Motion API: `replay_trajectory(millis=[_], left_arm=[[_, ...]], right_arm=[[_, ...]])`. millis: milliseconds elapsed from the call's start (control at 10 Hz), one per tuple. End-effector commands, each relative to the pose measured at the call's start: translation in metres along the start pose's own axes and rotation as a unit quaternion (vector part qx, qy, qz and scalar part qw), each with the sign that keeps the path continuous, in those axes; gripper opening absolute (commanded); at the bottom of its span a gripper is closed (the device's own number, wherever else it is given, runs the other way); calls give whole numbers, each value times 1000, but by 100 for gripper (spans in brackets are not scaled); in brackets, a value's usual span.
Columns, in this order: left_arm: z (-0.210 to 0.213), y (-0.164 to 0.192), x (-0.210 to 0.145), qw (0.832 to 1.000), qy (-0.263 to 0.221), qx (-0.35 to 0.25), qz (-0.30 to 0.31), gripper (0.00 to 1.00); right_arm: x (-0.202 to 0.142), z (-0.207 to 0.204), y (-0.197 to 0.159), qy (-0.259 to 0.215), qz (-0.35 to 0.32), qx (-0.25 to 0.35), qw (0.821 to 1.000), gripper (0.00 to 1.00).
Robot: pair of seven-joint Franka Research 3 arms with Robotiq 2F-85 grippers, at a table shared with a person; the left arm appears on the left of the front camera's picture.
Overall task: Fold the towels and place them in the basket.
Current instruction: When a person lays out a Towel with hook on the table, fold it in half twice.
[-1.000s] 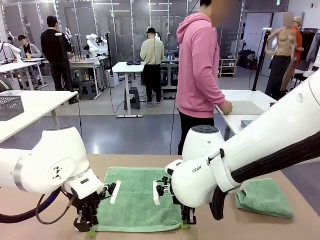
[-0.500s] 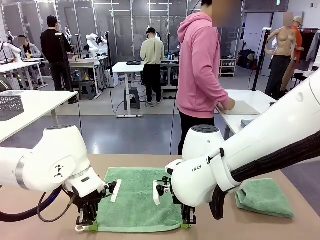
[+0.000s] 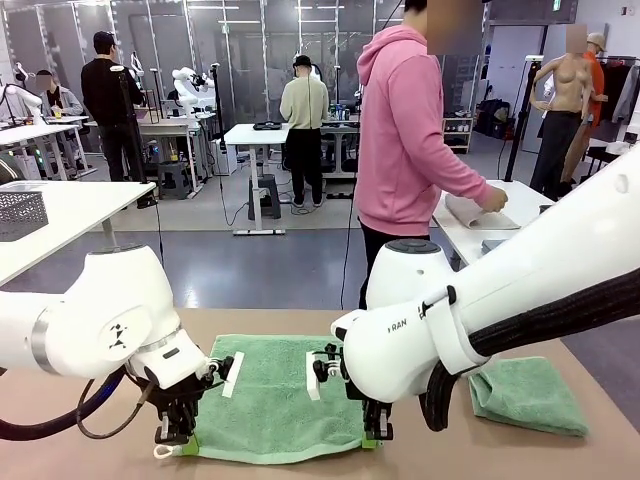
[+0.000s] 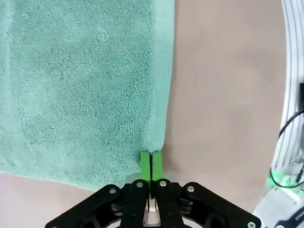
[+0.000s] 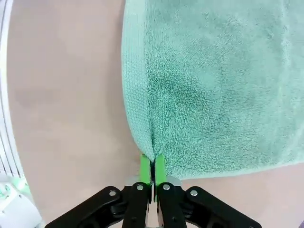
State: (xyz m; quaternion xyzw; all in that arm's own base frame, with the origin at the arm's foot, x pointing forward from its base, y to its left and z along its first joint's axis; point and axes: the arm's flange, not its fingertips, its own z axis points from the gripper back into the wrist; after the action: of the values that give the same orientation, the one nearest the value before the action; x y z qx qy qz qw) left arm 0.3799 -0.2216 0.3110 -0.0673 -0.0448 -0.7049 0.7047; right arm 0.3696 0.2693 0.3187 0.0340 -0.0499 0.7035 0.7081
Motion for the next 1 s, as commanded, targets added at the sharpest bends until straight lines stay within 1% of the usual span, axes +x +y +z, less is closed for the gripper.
replay_trajectory(millis=[0,100,200,300,400,500,600,700,800,900], left_arm=[[24,-13,-4,1000,-24,-2,-10,0],[38,-21,-4,1000,-30,-2,-6,0],[51,-31,-2,998,-52,-1,-23,0],[62,-44,0,999,-51,-15,-12,0],[70,-58,2,998,-60,-23,-13,0],[81,-72,5,997,-68,-14,-18,0],[91,-80,8,997,-78,-7,-26,0],[103,-82,14,997,-71,9,-32,0],[108,-72,15,997,-71,18,-33,0],[109,-58,16,997,-67,14,-32,0]], right_arm=[[0,29,16,-20,1,-2,1000,0],[0,42,21,-24,5,-12,1000,0],[1,52,27,-26,7,-20,999,0],[1,62,39,-28,4,-23,999,0],[2,70,53,-31,3,-21,999,0],[1,77,64,-31,12,-33,999,0],[1,83,68,-27,13,-41,999,0],[0,90,65,-29,9,-47,998,0],[2,93,59,-34,6,-50,998,0],[6,93,50,-31,7,-47,998,0]])
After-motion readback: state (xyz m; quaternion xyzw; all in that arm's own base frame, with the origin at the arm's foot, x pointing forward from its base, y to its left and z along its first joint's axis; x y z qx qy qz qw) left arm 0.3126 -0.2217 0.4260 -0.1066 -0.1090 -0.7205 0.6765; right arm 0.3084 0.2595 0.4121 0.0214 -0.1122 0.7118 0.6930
